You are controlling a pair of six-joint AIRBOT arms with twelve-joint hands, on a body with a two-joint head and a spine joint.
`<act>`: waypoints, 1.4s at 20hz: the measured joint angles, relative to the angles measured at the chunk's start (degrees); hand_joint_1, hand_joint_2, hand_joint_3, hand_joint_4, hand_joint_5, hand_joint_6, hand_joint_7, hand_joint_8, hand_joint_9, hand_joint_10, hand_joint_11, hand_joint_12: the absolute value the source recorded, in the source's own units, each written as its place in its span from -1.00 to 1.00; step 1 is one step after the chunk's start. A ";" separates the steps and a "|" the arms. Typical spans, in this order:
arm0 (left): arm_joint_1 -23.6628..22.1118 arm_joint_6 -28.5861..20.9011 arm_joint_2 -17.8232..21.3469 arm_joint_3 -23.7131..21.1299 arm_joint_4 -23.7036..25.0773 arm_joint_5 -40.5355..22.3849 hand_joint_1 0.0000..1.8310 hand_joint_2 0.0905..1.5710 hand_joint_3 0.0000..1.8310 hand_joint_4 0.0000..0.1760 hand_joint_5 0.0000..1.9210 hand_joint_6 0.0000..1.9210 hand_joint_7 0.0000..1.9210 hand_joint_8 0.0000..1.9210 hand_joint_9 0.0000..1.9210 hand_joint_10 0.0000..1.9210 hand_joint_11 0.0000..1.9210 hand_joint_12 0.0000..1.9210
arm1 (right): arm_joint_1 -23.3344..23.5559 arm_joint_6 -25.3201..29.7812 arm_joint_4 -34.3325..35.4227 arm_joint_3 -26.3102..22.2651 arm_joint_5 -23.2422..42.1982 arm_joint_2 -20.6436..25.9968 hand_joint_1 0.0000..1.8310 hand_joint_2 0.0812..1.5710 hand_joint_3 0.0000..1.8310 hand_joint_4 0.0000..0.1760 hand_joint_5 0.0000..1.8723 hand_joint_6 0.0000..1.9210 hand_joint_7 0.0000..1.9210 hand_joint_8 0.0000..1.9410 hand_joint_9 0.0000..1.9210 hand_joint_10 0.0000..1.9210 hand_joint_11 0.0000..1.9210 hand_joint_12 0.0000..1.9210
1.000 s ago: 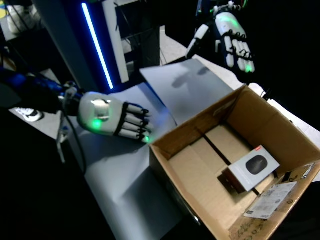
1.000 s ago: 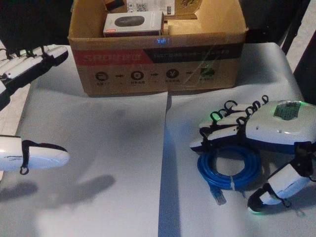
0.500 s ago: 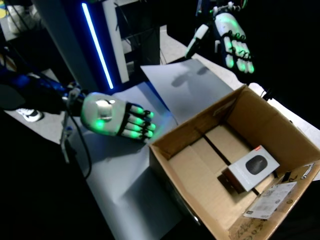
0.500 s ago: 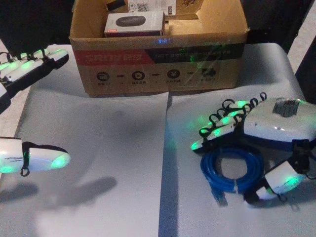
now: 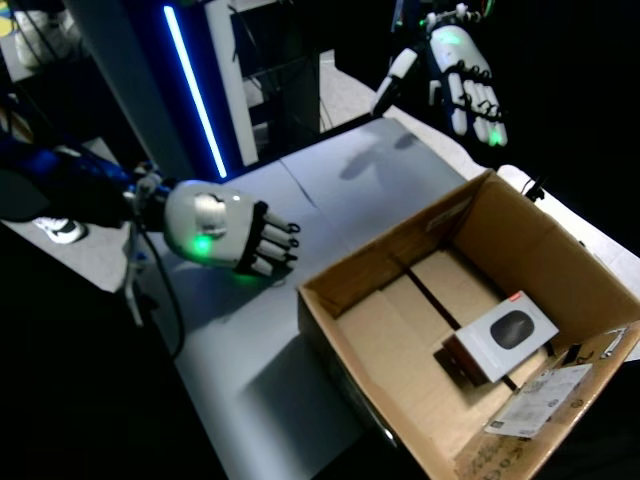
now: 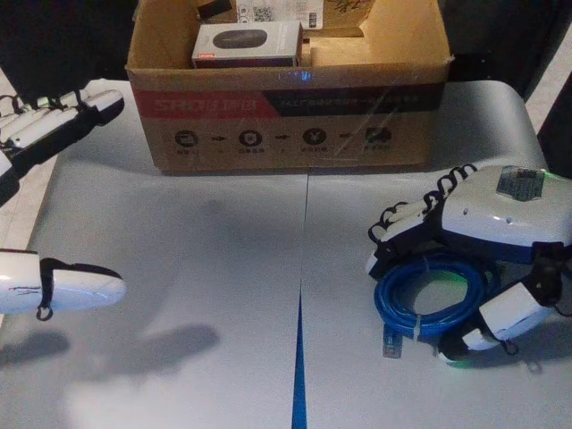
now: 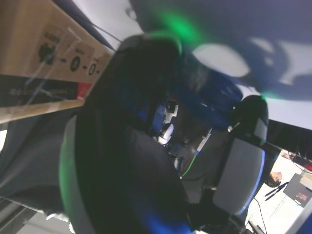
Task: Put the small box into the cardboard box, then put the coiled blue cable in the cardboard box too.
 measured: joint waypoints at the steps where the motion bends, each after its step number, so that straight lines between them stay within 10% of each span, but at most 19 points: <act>1: 0.02 0.00 -0.04 0.00 0.00 -0.02 -0.25 -0.04 -0.99 1.00 -1.00 -1.00 -1.00 -1.00 -1.00 -1.00 -1.00 -1.00 | 0.00 0.02 0.11 -0.07 0.13 0.22 0.22 0.49 -1.00 -1.00 -0.11 0.25 -0.15 0.86 0.09 1.00 0.26 1.00; 12: 0.17 -0.17 -0.68 0.17 -0.37 -0.11 -0.31 -0.02 -0.99 1.00 -1.00 -1.00 -1.00 -1.00 -1.00 -1.00 -1.00 -1.00 | 1.99 0.24 3.74 -2.86 3.85 6.54 0.27 0.41 -1.00 -1.00 0.01 0.06 -0.03 0.56 0.23 0.74 0.36 0.75; 28: 0.87 -0.70 -0.74 0.44 -0.61 -1.07 -0.32 0.00 -0.99 1.00 -1.00 -1.00 -1.00 -1.00 -1.00 -1.00 -1.00 -1.00 | 13.38 0.22 7.23 -3.65 13.31 11.19 0.26 0.44 -1.00 -1.00 -0.05 0.16 -0.33 1.00 0.28 1.00 0.50 1.00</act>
